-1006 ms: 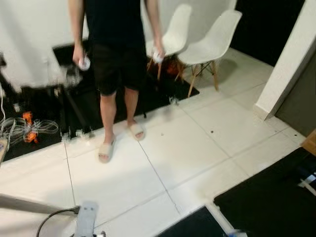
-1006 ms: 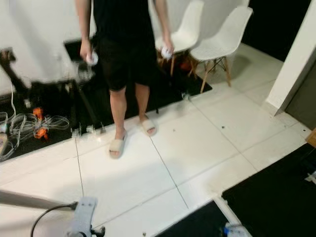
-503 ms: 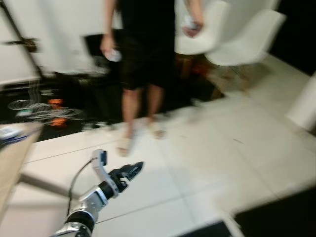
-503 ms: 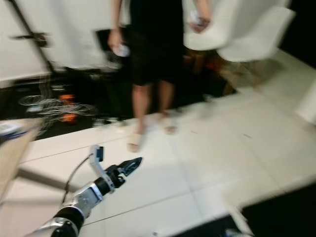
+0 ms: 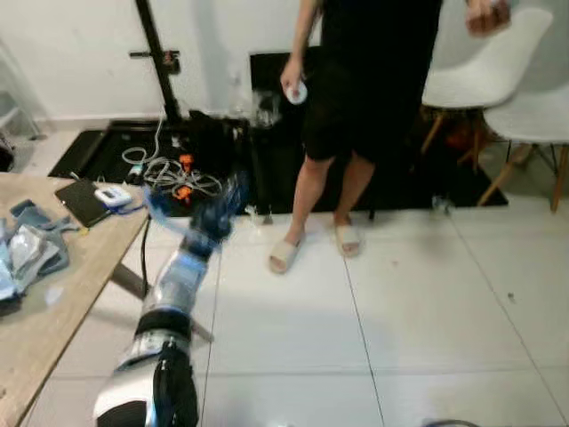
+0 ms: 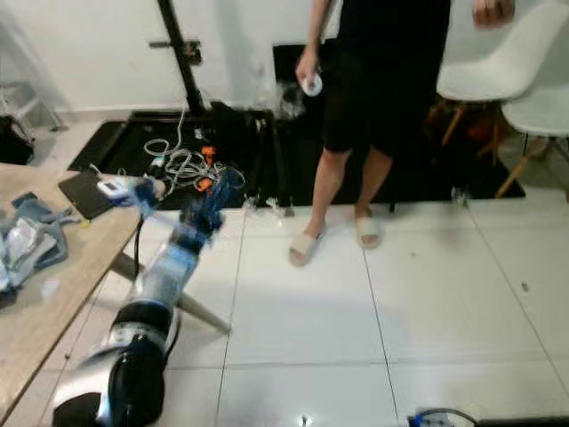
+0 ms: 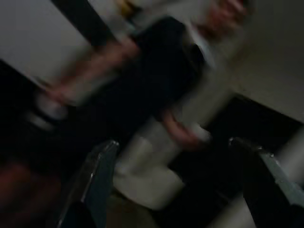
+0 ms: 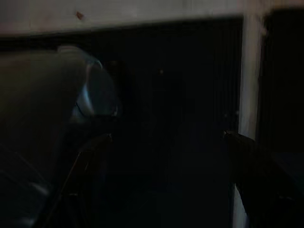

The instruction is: Picking trash to rubbish bin

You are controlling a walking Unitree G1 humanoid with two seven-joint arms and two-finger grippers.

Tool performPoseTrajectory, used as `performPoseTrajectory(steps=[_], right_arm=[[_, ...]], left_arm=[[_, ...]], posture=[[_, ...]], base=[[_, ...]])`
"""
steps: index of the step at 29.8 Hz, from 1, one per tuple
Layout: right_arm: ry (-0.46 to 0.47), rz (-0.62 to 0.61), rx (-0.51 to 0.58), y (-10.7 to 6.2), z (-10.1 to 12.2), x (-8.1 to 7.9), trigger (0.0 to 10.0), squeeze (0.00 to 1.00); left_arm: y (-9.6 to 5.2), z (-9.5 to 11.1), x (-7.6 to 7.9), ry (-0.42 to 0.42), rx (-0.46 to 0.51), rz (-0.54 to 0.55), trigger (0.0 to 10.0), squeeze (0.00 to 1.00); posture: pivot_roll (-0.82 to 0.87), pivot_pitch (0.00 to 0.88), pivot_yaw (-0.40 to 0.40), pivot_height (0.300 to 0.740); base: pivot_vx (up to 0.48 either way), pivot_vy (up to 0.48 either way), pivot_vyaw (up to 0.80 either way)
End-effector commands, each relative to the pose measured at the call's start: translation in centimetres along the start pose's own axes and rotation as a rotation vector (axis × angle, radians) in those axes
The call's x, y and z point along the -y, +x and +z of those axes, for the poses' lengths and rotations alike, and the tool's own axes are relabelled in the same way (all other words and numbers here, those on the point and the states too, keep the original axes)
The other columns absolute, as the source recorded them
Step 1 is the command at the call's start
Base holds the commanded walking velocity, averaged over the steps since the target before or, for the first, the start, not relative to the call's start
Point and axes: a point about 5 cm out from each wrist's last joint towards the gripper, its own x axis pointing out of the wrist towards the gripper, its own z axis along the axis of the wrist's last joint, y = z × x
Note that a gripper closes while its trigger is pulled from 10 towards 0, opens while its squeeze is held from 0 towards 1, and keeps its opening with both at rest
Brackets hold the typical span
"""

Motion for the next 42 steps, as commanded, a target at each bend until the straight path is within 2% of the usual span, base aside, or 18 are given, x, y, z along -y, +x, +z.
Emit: performPoseTrajectory(steps=[1, 2, 4, 6, 7, 8, 12, 13, 17, 20, 21, 24, 26, 33, 38, 39, 42], right_arm=[[0.003, -0.004, -0.022, -0.1, -0.8, 0.2, 10.0, 0.0], [0.001, -0.003, -0.022, -0.1, -0.7, 0.2, 10.0, 0.0], [-0.001, -0.003, -0.021, -0.1, -0.7, 0.2, 10.0, 0.0], [-0.003, -0.002, -0.02, -0.1, -0.7, 0.2, 10.0, 0.0], [-0.003, -0.002, -0.021, -0.1, -0.7, 0.2, 10.0, 0.0], [-0.003, -0.002, -0.021, -0.1, -0.7, 0.2, 10.0, 0.0], [-0.003, -0.004, -0.023, -0.1, -0.8, 0.3, 10.0, 0.0], [-0.003, -0.004, -0.023, -0.1, -0.8, 0.3, 10.0, 0.0], [-0.004, -0.003, -0.029, -0.2, -1.0, 0.3, 10.0, 0.0], [0.003, 0.003, -0.029, -0.1, -1.0, 0.2, 10.0, 0.0], [0.003, 0.003, -0.029, -0.1, -1.0, 0.2, 10.0, 0.0], [0.004, 0.007, -0.03, -0.2, -1.2, 0.1, 10.0, 0.0], [0.003, 0.006, -0.031, -0.2, -1.3, 0.0, 10.0, 0.0], [0.004, 0.005, -0.035, -0.2, -1.6, -0.1, 10.0, 0.0], [0.0, 0.007, -0.04, -0.2, -1.8, -0.3, 10.0, 0.0], [-0.001, 0.002, -0.041, -0.2, -1.9, -0.3, 10.0, 0.0], [-0.001, -0.001, -0.042, -0.2, -1.9, -0.3, 10.0, 0.0]], left_arm=[[-1.1, -0.6, -1.0, 0.012, -0.011, 0.106, 10.0, 0.0], [-0.8, -0.6, -1.0, 0.134, -0.073, 0.148, 10.0, 0.0], [-0.3, -0.7, -0.8, 0.323, -0.152, 0.183, 10.0, 0.0], [-0.1, -0.7, -0.6, 0.466, -0.193, 0.199, 10.0, 0.0], [0.0, -0.5, -0.5, 0.569, -0.201, 0.221, 10.0, 0.0], [0.0, -0.5, -0.5, 0.569, -0.201, 0.221, 10.0, 0.0], [0.6, -0.1, 0.0, 0.87, -0.216, 0.255, 10.0, 0.0], [0.6, -0.1, 0.0, 0.87, -0.216, 0.255, 10.0, 0.0], [1.2, -0.7, 1.4, 1.277, -0.235, 0.203, 10.0, 0.0], [1.0, -1.6, 1.7, 1.438, -0.242, 0.165, 10.0, 0.0], [1.0, -1.6, 1.7, 1.438, -0.242, 0.165, 10.0, 0.0], [0.7, -2.5, 1.8, 1.552, -0.243, 0.145, 10.0, 0.0], [0.5, -3.2, 2.0, 1.6, -0.243, 0.122, 10.0, 0.0], [-0.3, -5.0, 2.0, 1.611, -0.273, 0.109, 10.0, 0.0], [-0.8, -5.4, 1.5, 1.558, -0.311, 0.141, 10.0, 0.0], [-1.1, -6.1, 1.6, 1.539, -0.343, 0.108, 10.0, 0.0], [-1.1, -6.4, 1.6, 1.535, -0.351, 0.093, 10.0, 0.0]], posture=[[-0.09, 0.026, 0.028, 0.74], [-0.09, 0.021, 0.028, 0.74], [-0.09, 0.021, 0.028, 0.74], [-0.09, 0.021, 0.028, 0.74], [-0.09, 0.02, 0.029, 0.74], [-0.09, 0.02, 0.029, 0.74], [-0.1, 0.017, 0.032, 0.74], [-0.1, 0.017, 0.032, 0.74], [-0.1, 0.017, 0.031, 0.74], [-0.11, 0.014, 0.037, 0.74], [-0.11, 0.014, 0.037, 0.74], [-0.1, 0.005, 0.047, 0.74], [-0.1, 0.007, 0.051, 0.74], [-0.1, 0.017, 0.055, 0.74], [-0.1, 0.021, 0.055, 0.74], [-0.1, 0.026, 0.057, 0.74], [-0.1, 0.026, 0.057, 0.74]], base=[[0.0, 0.0, 0.72], [0.0, 0.0, 0.72], [0.0, 0.0, 0.72], [0.0, 0.0, 0.72], [0.0, 0.0, 0.72], [0.0, 0.0, 0.72], [0.0, 0.0, 0.72], [0.0, 0.0, 0.72], [0.0, 0.0, 0.72], [0.0, 0.0, 0.72], [0.0, 0.0, 0.72], [0.0, 0.0, 0.72], [0.0, 0.0, 0.72], [0.0, 0.0, 0.7], [0.0, 0.0, 0.67], [0.0, 0.0, 0.0], [0.0, 0.0, 0.0]])
